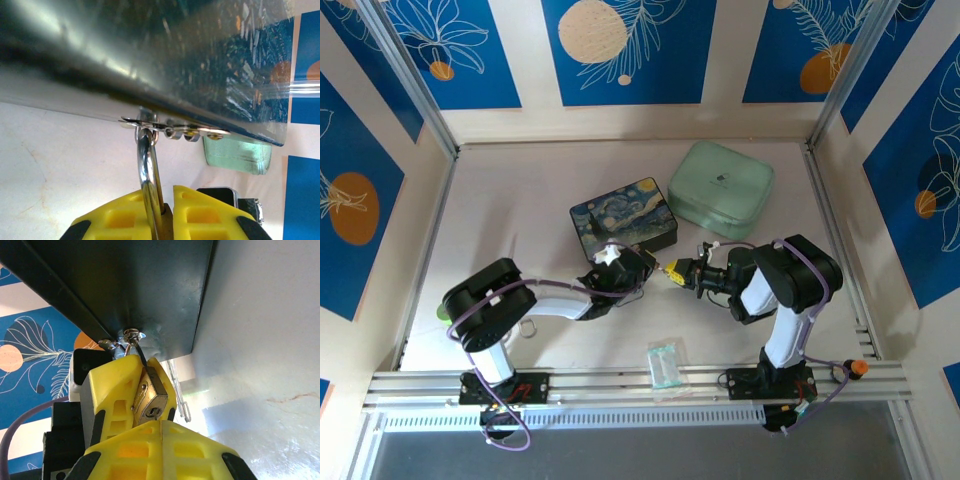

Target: Unlock the padlock with the key

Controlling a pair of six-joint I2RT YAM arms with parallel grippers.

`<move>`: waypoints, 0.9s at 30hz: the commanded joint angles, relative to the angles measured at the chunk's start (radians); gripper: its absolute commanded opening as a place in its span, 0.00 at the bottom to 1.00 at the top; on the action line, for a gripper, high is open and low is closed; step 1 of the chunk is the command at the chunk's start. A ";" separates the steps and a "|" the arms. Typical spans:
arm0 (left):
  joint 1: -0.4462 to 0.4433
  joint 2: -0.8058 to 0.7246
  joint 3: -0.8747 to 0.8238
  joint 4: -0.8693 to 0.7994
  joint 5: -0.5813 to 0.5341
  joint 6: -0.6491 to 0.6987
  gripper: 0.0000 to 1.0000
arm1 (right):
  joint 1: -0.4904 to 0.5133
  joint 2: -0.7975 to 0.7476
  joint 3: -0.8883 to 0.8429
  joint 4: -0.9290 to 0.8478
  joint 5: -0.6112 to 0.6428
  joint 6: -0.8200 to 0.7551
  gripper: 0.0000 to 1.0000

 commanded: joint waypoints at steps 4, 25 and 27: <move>-0.034 0.012 -0.005 0.011 0.156 -0.174 0.00 | 0.014 0.039 0.020 -0.011 0.018 0.000 0.00; -0.033 0.001 -0.015 0.011 0.157 -0.159 0.00 | 0.029 0.050 0.036 -0.011 0.022 0.004 0.00; -0.032 -0.002 -0.015 0.012 0.157 -0.159 0.00 | 0.029 0.054 0.038 -0.010 0.023 0.004 0.00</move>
